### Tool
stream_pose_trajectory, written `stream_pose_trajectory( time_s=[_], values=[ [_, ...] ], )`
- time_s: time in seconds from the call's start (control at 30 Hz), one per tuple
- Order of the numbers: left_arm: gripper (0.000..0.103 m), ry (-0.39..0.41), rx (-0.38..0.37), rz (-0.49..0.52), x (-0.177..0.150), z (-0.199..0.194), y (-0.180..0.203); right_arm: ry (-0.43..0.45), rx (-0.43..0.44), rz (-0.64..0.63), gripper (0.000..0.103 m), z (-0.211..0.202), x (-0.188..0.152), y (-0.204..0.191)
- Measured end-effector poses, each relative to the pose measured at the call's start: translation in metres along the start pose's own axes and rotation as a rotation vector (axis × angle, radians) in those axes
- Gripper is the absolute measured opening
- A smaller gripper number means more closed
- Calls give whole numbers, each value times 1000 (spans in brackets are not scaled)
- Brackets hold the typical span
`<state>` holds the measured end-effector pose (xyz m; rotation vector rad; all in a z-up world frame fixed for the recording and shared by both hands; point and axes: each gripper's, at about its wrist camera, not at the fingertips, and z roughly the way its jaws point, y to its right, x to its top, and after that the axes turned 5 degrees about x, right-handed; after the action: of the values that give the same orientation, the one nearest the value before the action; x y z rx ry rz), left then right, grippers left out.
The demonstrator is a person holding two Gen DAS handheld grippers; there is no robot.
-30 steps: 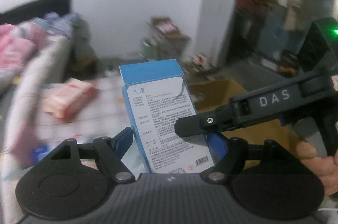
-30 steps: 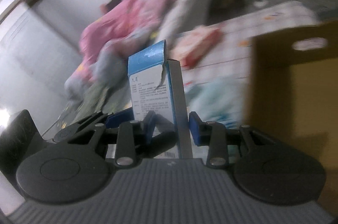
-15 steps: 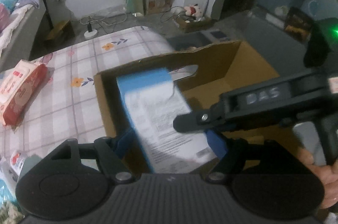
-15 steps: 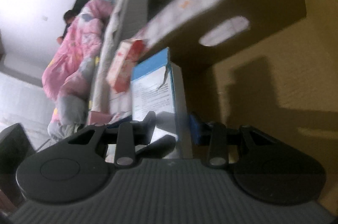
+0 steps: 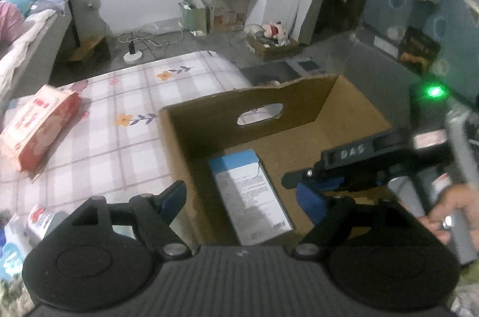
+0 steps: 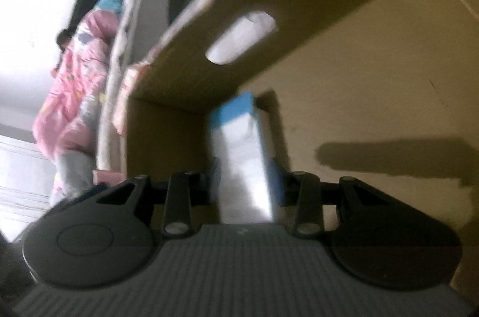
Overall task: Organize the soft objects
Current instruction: 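Carry the box with the right tool into the cardboard box and release, then move the right tool to the pink sponge pad and grasp it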
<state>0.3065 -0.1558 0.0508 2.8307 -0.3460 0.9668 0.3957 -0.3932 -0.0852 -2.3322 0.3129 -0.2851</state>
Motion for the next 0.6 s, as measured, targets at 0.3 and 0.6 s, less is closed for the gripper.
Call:
stream_pose_trajectory(
  time_s=[0.3,0.6],
  values=[
    [84,60,17,-100,-45,-60,-47,-69,-102,-97,27,48,-12,-17],
    [84,75,86,-157,-98,-88,-81,-47,-100,-133,26,54,-6,-27]
  ],
)
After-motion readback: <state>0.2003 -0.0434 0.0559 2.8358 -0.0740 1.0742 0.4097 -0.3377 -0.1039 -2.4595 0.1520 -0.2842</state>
